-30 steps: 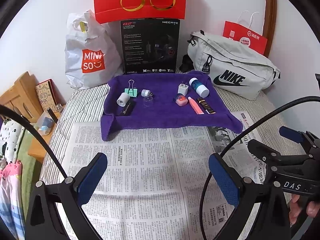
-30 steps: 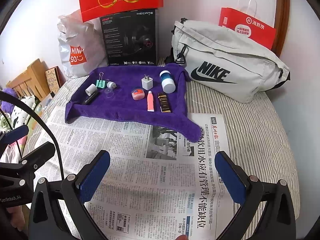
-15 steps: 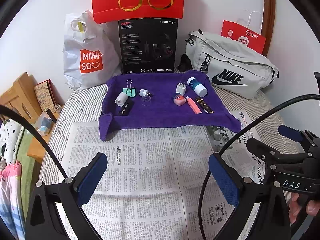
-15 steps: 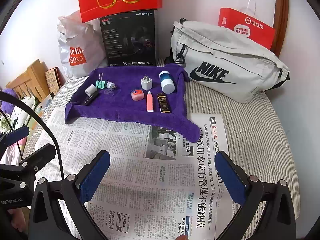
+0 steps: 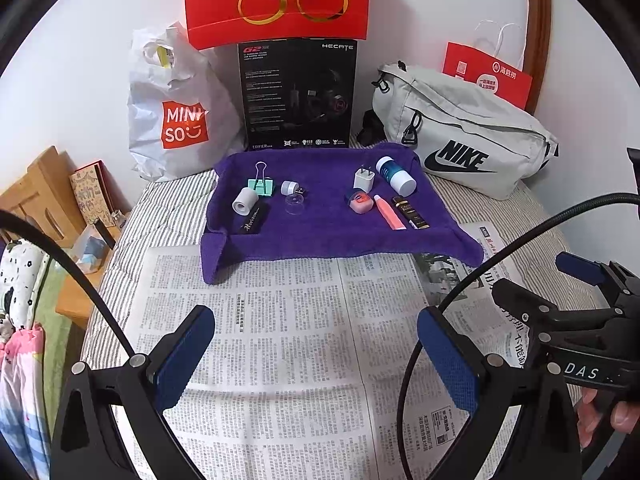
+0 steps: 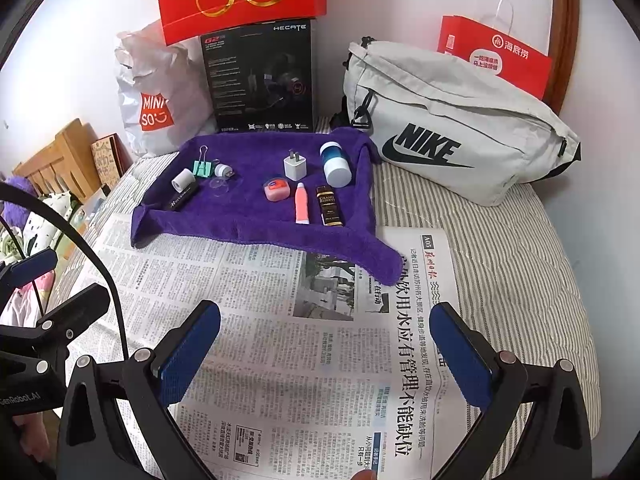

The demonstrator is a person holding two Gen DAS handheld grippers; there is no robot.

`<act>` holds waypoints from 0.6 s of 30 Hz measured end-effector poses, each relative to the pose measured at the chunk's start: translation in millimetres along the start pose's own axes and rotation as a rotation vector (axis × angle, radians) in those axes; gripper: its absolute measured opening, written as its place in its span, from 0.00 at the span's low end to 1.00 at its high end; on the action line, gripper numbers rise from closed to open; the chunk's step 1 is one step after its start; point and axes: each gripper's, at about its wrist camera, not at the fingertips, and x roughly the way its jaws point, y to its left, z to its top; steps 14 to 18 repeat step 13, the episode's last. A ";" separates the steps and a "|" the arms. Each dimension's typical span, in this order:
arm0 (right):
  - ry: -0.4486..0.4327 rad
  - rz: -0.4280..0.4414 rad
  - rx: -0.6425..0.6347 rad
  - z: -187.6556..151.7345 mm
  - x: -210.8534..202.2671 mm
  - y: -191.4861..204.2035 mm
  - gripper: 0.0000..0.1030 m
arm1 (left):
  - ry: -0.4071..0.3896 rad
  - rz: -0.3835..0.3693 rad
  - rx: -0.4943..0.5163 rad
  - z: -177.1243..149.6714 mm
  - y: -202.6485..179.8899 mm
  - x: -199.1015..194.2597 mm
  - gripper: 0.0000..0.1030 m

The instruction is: Organize rigid objects

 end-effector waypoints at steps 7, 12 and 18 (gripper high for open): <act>0.004 -0.001 0.002 0.0 1.2 1.0 1.00 | -0.001 0.002 0.002 1.1 1.1 -0.4 0.99; 0.008 0.004 -0.002 0.5 4.9 2.2 1.00 | -0.005 -0.003 -0.008 1.5 3.4 2.4 0.99; 0.014 0.006 0.000 0.7 7.7 2.1 1.00 | -0.004 -0.003 -0.008 2.1 3.7 3.6 0.99</act>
